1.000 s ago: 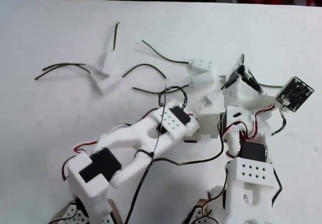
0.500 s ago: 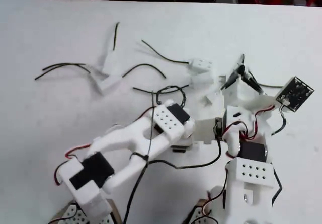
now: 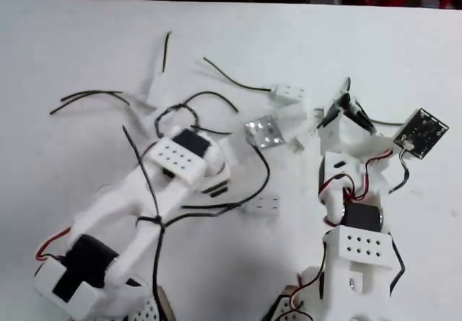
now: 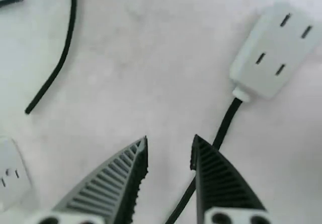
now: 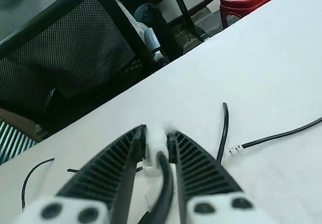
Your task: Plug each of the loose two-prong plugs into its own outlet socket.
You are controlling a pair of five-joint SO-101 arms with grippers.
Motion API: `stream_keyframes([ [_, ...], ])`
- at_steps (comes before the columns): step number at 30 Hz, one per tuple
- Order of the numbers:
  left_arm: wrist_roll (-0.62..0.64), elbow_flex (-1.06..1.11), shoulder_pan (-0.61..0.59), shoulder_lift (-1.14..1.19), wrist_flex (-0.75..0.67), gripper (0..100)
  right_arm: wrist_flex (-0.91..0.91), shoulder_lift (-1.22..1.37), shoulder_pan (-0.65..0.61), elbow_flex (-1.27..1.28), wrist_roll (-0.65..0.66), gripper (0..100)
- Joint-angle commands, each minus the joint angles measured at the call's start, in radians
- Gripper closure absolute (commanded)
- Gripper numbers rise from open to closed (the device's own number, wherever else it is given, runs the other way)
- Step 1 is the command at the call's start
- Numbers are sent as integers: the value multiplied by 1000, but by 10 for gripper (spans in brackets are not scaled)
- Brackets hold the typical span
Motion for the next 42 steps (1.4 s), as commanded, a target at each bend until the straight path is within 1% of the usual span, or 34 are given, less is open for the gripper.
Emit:
stream_keyframes([
  [1,14,18,-4,-54,-34,767,-18,-15,-30,-37,25,981],
  [3,23,20,36,-54,-34,726,-18,-15,-27,-37,28,981],
  [5,40,12,90,-50,-41,725,-18,-15,-27,-37,29,981],
  [9,44,21,177,-35,-137,722,-16,-15,-27,-37,31,981],
  [12,43,-2,208,41,-198,721,-16,-15,-27,-37,31,981],
  [14,43,-44,220,127,-213,721,-16,-15,-27,-37,31,981],
  [16,43,-123,223,213,-183,721,-18,-15,-27,-37,32,981],
  [19,41,-273,225,312,-69,725,-19,-15,-27,-37,32,981],
  [21,48,-334,226,364,-38,726,-21,-15,-27,-37,32,981],
  [23,49,-364,225,395,-31,758,-19,-15,-27,-37,32,981],
  [27,43,-368,226,397,3,903,-19,-15,-27,-37,32,981],
  [29,43,-370,226,397,31,945,-19,-15,-27,-37,32,981],
  [32,48,-364,216,397,77,959,-18,-15,-27,-37,32,981],
  [35,48,-362,170,397,123,959,-18,-15,-27,-37,32,981],
  [42,41,-361,5,392,132,976,-18,-15,-27,-37,32,981],
])
